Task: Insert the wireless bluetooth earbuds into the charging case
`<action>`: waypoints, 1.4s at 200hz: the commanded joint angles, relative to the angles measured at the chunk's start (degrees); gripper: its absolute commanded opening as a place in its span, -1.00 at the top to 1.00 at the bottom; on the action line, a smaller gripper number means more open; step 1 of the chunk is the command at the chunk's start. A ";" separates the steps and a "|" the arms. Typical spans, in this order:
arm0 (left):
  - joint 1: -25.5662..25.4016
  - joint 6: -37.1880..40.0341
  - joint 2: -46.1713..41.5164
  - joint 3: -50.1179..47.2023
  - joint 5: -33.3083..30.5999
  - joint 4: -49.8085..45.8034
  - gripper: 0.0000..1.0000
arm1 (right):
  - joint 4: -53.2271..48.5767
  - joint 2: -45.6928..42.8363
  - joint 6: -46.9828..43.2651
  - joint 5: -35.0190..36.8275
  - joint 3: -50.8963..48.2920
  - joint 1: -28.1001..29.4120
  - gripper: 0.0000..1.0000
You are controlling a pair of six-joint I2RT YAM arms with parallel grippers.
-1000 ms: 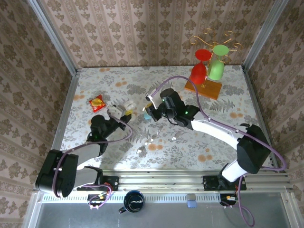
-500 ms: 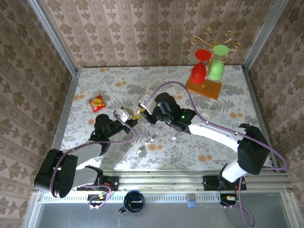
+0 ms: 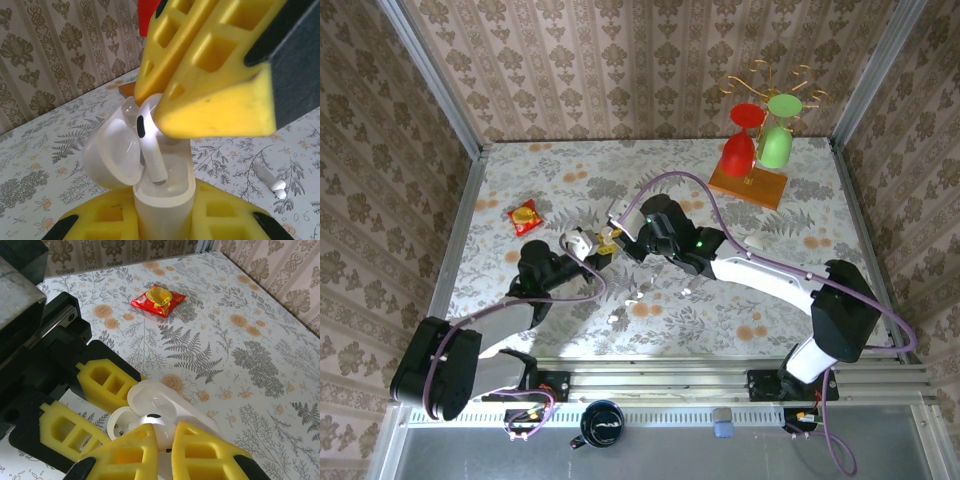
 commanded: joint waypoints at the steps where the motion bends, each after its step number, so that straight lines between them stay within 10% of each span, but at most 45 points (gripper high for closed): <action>1: -0.38 -1.66 -1.38 1.90 1.19 0.72 1.00 | -1.34 1.12 -1.11 -1.59 2.00 0.66 0.77; 68: -0.46 -3.02 -1.62 2.17 2.37 0.45 1.00 | -3.60 3.42 -2.23 -4.21 3.82 1.29 0.73; 141: -0.33 -2.94 -1.86 1.91 1.92 -0.17 1.00 | -0.45 -1.35 0.90 -4.61 1.75 0.35 0.22; 205: 0.82 -1.71 -2.01 -0.07 2.37 2.80 1.00 | 11.52 -7.96 19.87 -17.55 -7.66 -9.06 -0.10; 280: 3.39 -1.40 -5.04 -2.57 1.19 3.13 1.00 | -2.88 -9.94 37.15 -4.99 -12.17 -12.52 -0.19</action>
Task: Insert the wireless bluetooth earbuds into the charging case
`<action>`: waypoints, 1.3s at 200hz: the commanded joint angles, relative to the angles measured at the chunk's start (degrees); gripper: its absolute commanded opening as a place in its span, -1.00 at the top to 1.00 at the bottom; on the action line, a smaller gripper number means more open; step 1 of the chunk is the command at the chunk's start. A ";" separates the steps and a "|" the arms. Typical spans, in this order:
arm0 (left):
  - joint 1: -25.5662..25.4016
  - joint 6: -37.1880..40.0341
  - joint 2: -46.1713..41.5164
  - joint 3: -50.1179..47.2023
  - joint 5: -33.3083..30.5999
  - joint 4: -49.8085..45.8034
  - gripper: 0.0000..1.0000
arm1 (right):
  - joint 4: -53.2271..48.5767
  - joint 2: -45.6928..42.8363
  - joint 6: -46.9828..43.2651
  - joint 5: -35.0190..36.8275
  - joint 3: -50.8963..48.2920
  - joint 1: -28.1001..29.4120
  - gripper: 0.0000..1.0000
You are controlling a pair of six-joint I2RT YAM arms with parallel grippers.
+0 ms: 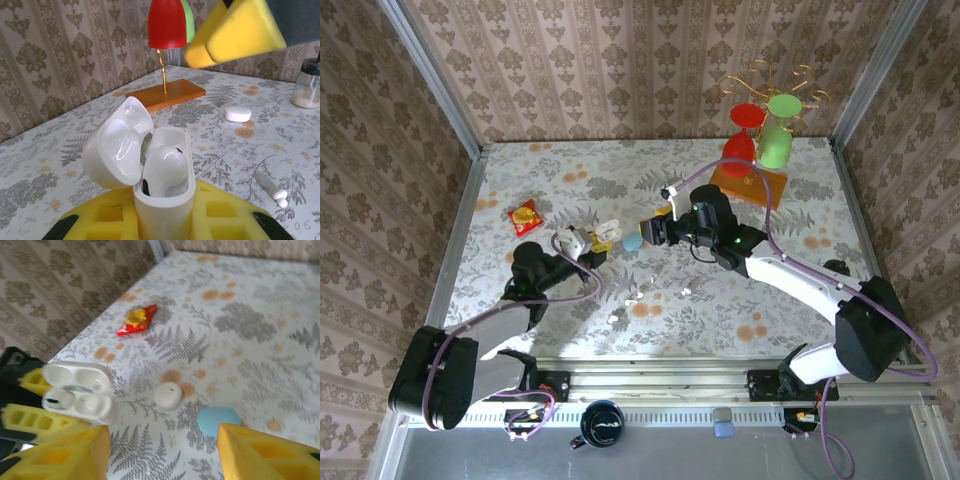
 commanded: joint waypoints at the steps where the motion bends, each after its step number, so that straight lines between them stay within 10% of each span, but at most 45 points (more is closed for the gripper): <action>1: 0.67 0.84 -2.00 -1.31 0.01 2.45 1.00 | -8.34 -0.60 7.85 4.45 -0.76 -0.22 -0.19; 260: 5.84 -1.83 -4.43 -1.44 -0.78 -1.75 1.00 | -22.48 25.53 22.08 -7.09 6.77 8.53 0.31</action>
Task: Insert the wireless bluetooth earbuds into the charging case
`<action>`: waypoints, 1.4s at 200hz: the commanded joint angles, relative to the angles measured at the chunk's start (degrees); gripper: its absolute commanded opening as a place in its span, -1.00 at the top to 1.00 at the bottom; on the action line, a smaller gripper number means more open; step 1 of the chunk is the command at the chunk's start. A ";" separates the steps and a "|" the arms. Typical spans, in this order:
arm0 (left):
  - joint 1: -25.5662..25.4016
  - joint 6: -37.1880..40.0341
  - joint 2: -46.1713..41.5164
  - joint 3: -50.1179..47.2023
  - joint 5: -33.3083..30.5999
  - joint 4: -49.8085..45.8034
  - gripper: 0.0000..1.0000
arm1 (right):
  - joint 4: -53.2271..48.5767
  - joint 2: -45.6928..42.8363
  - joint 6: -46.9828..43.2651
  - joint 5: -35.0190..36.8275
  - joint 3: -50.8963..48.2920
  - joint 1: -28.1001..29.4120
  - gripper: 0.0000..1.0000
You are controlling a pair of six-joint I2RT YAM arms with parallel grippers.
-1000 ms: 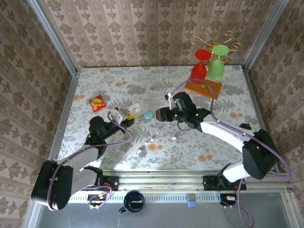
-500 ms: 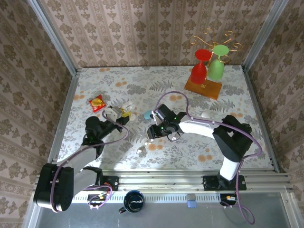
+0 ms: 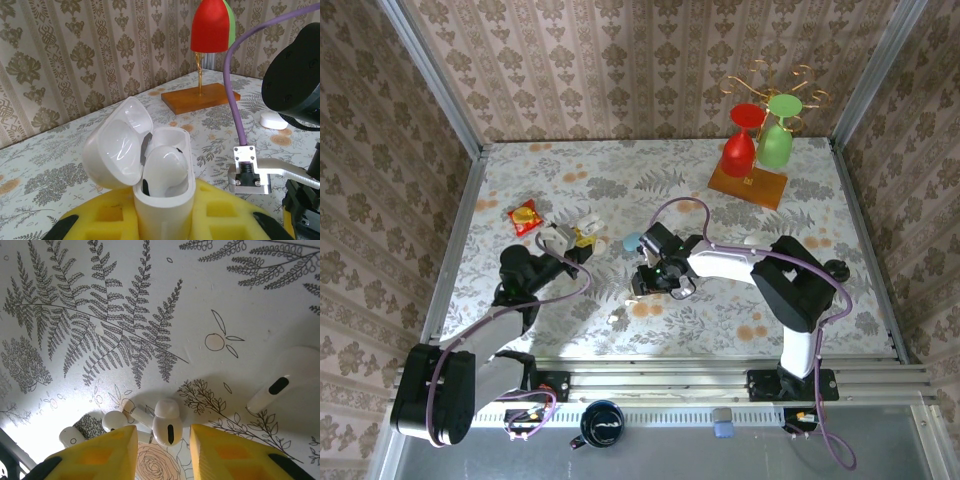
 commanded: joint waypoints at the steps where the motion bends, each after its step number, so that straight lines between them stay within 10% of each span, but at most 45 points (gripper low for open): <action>1: 0.27 -0.12 -0.06 -0.07 1.49 -0.35 1.00 | 0.18 0.79 3.13 -1.20 -0.38 0.38 0.31; 150: 0.36 1.13 -0.22 0.11 1.31 -1.98 1.00 | 0.99 3.32 1.54 0.74 -0.06 0.54 0.52; 280: -6.44 2.61 3.97 5.41 8.90 -9.92 1.00 | 1.35 -25.58 -37.11 20.49 -7.91 -0.99 0.65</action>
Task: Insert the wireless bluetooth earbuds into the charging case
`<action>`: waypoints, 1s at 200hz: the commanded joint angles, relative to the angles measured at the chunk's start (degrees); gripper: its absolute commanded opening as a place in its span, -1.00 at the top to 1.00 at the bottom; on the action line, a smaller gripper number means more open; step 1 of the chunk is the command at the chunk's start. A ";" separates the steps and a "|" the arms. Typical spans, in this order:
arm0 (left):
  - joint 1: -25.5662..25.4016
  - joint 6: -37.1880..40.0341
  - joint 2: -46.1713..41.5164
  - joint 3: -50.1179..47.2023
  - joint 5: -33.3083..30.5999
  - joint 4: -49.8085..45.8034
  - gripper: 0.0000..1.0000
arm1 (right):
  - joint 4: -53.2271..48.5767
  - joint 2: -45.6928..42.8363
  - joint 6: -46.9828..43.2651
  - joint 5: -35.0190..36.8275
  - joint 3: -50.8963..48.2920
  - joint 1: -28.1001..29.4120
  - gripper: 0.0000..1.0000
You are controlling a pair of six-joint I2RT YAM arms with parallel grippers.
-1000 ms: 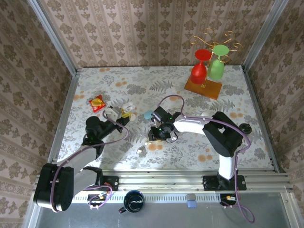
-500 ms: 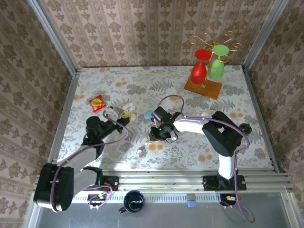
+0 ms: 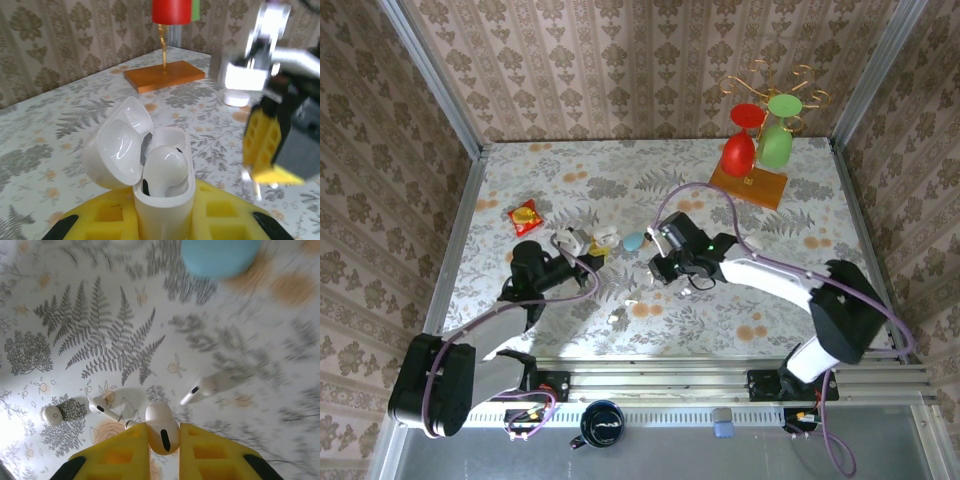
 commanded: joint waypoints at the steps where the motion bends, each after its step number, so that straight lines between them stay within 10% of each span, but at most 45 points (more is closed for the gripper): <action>1: -1.38 1.25 1.00 2.91 4.06 -2.32 1.00 | 1.09 -6.04 -11.26 5.64 -2.37 -0.12 0.65; 116: -4.42 0.10 6.15 7.97 14.64 -9.53 1.00 | 4.64 -13.91 -43.16 6.61 0.23 4.32 0.71; 200: -5.43 2.00 6.77 9.73 17.14 -13.97 1.00 | 5.11 -8.99 -48.39 7.59 3.47 6.65 0.72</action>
